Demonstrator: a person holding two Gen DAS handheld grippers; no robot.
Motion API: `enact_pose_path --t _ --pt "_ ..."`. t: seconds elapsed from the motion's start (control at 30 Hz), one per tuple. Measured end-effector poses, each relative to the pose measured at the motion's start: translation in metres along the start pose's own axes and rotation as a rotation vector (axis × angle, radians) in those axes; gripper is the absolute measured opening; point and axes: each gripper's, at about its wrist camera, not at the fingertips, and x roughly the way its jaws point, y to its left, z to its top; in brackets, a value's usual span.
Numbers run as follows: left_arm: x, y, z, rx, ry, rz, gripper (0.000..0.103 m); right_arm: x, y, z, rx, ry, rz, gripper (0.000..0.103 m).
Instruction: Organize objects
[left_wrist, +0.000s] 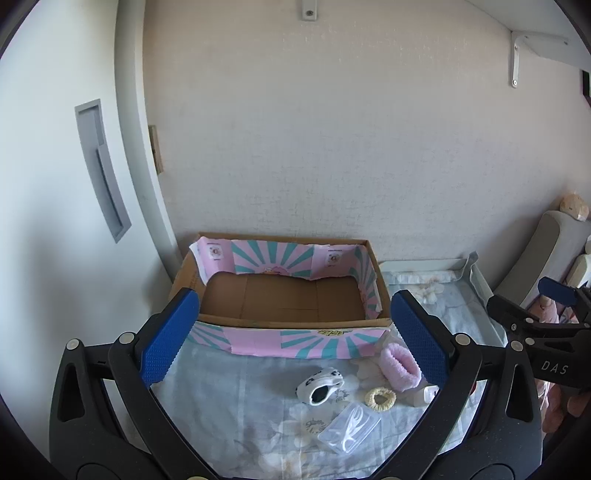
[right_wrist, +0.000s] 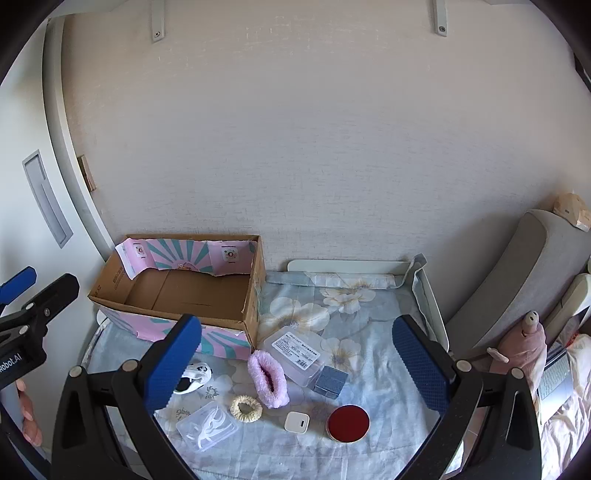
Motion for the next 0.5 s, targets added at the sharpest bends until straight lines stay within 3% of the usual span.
enact_pose_path --t 0.13,0.5 --pt "-0.0029 -0.0055 0.0000 0.033 -0.024 0.042 0.103 0.0004 0.0002 0.0003 0.004 0.001 -0.007 0.103" --pt "-0.0058 -0.0058 0.0045 0.022 -0.004 0.004 0.103 -0.0023 0.0007 0.0005 0.023 0.004 -0.031 0.103"
